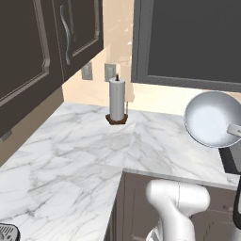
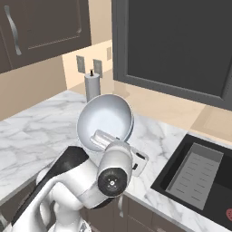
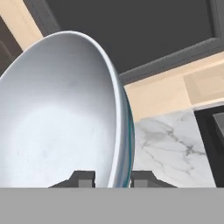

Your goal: Clear the mugs and bowl far away from the sink.

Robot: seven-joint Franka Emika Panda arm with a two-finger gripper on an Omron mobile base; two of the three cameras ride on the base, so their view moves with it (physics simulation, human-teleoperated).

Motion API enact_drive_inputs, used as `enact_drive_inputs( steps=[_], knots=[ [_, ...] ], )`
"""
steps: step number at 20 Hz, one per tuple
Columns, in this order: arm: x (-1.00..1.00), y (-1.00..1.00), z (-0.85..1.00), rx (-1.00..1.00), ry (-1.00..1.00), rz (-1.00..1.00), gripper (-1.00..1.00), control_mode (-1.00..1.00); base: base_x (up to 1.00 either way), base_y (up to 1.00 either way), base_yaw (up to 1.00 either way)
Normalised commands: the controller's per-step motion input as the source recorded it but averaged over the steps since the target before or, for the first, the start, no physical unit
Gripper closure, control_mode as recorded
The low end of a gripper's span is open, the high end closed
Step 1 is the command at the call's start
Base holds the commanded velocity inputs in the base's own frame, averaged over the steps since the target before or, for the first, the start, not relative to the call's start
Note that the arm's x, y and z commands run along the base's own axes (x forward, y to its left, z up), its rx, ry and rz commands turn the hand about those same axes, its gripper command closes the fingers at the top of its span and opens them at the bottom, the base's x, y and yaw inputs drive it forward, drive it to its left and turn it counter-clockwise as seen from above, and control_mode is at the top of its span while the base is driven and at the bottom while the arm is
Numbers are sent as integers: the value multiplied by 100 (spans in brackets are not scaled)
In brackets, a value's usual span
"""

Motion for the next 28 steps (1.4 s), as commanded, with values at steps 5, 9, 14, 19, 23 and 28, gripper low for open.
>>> enact_drive_inputs(
  steps=[5, 9, 14, 19, 23, 28],
  knots=[
    [-69, 10, 48, 0, -2, 1, 100, -100, 0, 0, 0],
    [-44, 8, 32, 0, 13, 11, 100, -100, 0, 0, 0],
    [0, 0, 0, 0, 0, 0, 100, 100, -1, 0, -2],
    [0, 0, 0, 0, 0, 0, 100, 100, -46, 1, -67],
    [0, 0, 0, 0, 0, 0, 100, 100, -44, 14, -98],
    [0, 0, 0, 0, 0, 0, 100, 100, -43, 14, -99]
  ],
)
